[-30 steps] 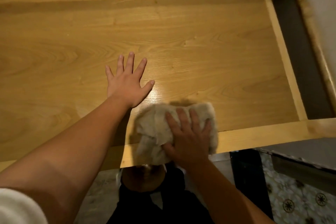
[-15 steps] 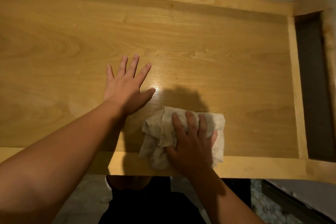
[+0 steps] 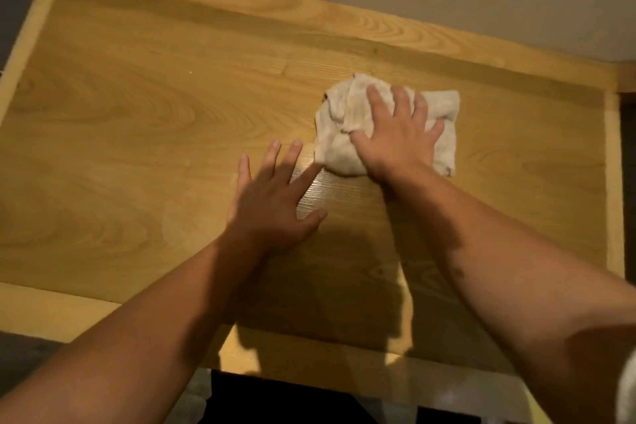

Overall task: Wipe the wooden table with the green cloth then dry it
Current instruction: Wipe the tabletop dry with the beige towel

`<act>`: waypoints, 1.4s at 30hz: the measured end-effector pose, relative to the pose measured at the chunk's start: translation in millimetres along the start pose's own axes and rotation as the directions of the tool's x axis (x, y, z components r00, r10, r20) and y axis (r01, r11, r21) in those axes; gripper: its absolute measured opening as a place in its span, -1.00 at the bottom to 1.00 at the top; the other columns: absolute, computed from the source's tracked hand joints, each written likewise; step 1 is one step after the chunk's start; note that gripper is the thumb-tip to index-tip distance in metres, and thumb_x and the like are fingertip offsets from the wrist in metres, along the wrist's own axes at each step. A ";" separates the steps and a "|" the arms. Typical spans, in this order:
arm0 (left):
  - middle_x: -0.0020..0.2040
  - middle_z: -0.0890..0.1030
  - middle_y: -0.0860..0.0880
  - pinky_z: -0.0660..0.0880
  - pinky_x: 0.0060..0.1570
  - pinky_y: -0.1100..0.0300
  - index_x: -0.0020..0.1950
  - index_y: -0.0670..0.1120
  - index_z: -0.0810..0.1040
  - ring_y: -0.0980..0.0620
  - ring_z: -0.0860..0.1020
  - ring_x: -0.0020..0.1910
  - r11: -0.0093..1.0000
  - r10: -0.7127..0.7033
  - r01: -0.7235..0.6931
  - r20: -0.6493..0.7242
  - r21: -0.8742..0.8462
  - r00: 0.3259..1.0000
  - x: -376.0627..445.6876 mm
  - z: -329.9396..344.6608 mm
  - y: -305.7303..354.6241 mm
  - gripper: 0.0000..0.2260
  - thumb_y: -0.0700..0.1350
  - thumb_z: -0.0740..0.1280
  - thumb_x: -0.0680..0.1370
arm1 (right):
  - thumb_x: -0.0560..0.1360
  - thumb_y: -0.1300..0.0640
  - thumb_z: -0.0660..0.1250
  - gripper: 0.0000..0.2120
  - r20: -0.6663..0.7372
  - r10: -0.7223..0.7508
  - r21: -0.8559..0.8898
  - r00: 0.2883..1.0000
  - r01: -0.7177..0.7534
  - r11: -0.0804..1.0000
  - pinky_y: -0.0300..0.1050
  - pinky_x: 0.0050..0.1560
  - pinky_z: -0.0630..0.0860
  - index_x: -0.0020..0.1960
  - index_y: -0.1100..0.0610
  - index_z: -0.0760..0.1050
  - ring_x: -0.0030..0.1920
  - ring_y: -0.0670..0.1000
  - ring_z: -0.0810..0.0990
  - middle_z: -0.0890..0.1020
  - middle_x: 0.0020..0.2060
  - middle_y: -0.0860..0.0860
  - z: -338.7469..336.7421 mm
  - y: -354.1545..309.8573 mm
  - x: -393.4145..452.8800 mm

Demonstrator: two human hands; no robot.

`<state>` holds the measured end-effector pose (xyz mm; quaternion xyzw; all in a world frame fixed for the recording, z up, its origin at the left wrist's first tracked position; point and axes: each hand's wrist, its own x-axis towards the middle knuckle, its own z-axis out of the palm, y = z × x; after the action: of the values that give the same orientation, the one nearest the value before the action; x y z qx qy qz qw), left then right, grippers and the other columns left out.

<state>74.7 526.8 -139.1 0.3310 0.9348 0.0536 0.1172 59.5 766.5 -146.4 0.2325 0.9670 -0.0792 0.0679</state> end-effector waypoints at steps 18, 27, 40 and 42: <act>0.67 -0.05 0.01 -0.13 0.45 -0.40 0.58 0.28 0.01 -0.12 -0.12 0.63 0.999 -0.004 0.004 -0.007 0.046 1.000 -1.4 4.3 1.0 -0.28 0.48 0.04 0.47 | 0.41 -0.31 -0.10 -0.32 0.009 -0.052 -0.030 0.999 0.053 0.998 0.53 0.34 0.03 0.54 -0.27 0.03 0.54 0.24 0.02 0.10 0.58 -0.02 -32.8 -10.3 121.4; 0.67 -0.09 0.00 -0.10 0.47 -0.38 0.60 0.25 -0.07 -0.13 -0.13 0.63 0.997 -0.006 0.004 0.027 0.076 1.000 -1.1 3.8 1.6 -0.36 0.38 -0.05 0.55 | 0.47 -0.34 -0.08 -0.34 0.031 -0.065 -0.038 0.997 0.066 0.997 0.51 0.35 0.00 0.55 -0.27 -0.02 0.55 0.22 0.00 0.08 0.60 0.01 -13.3 -0.8 -9.1; 0.67 -0.08 0.01 -0.08 0.47 -0.38 0.60 0.25 -0.06 -0.11 -0.12 0.63 0.998 -0.011 0.010 0.025 0.059 1.000 -2.0 5.2 1.0 -0.45 0.26 -0.09 0.60 | 0.48 -0.32 0.12 -0.34 -0.011 -0.117 0.037 0.993 0.117 0.992 0.53 0.28 0.15 0.54 -0.17 0.18 0.50 0.24 0.19 0.27 0.51 0.04 26.7 13.0 -267.3; 0.67 -0.06 0.01 -0.07 0.47 -0.38 0.60 0.25 -0.05 -0.10 -0.11 0.63 0.999 -0.014 0.014 0.010 0.052 1.000 -2.6 5.7 1.5 -0.44 0.28 -0.11 0.59 | 0.46 -0.31 0.13 -0.31 -0.011 -0.131 0.022 0.991 0.131 0.991 0.53 0.28 0.14 0.56 -0.17 0.16 0.50 0.26 0.20 0.28 0.51 0.05 32.6 16.0 -296.8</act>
<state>79.0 526.4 -143.9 0.3277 0.9375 0.0269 0.1138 331.9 644.2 -130.3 0.1697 0.9795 -0.0932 0.0552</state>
